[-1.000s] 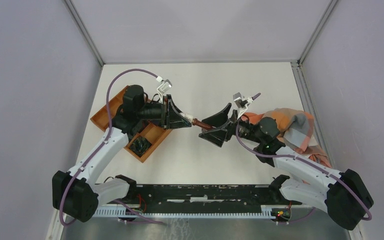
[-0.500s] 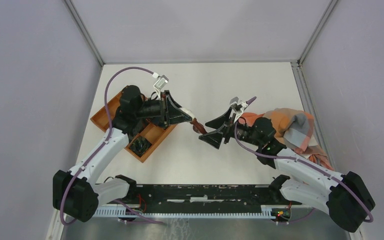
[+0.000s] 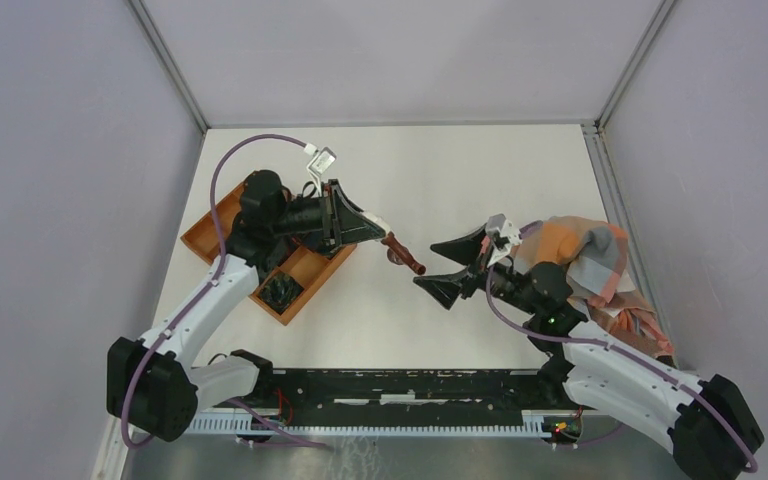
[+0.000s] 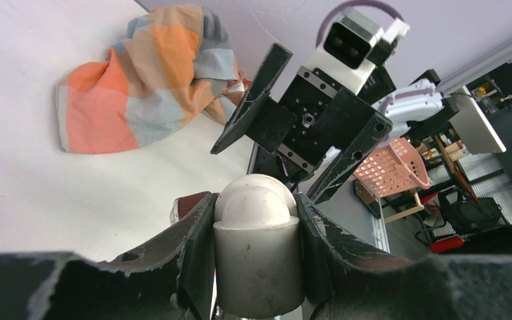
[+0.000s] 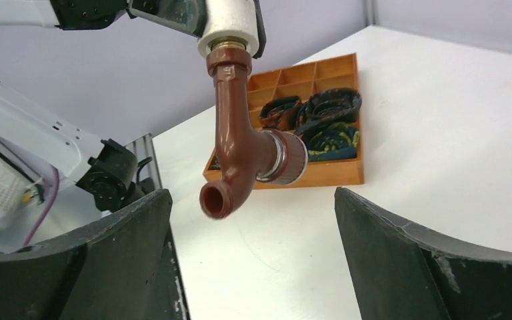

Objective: Install the water faucets

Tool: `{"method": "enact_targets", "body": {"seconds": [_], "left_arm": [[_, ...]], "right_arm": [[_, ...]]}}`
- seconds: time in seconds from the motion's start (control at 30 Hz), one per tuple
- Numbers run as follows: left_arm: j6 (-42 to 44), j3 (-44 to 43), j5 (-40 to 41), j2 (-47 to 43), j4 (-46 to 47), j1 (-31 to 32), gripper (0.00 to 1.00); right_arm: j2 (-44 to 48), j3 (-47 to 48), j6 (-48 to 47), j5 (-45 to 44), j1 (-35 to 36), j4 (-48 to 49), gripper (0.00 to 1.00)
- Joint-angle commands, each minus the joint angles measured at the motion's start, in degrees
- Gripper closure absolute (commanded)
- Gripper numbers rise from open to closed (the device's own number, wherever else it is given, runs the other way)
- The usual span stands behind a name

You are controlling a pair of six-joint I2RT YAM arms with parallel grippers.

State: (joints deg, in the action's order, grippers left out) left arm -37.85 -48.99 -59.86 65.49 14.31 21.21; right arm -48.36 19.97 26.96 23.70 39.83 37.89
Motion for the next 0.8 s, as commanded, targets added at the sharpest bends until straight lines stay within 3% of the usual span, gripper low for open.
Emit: {"method": "enact_targets", "body": {"seconds": [0.0, 0.13, 0.3, 0.57, 0.77], "left_arm": [[-5.2, -0.3, 2.1, -0.1, 4.4, -0.3, 0.98], [-9.8, 0.5, 4.4, 0.4, 6.8, -0.2, 0.98], [-18.4, 2.8, 6.6, 0.9, 13.9, -0.2, 0.98], [-22.2, 3.9, 7.8, 0.2, 15.1, -0.3, 0.98], [-22.9, 4.3, 8.0, 0.3, 15.2, -0.2, 0.98]], "right_arm": [[3.8, -4.3, -5.9, -5.1, 1.1, 11.3, 0.02], [2.3, -2.2, -12.0, -11.2, 5.1, 7.9, 0.02], [-0.4, -3.2, -16.1, -19.3, 9.2, 11.8, 0.02], [-7.2, -6.4, -17.7, -23.4, 10.6, 28.2, 0.02], [-12.7, -3.7, -14.7, -19.2, 10.6, 32.8, 0.18]]}}
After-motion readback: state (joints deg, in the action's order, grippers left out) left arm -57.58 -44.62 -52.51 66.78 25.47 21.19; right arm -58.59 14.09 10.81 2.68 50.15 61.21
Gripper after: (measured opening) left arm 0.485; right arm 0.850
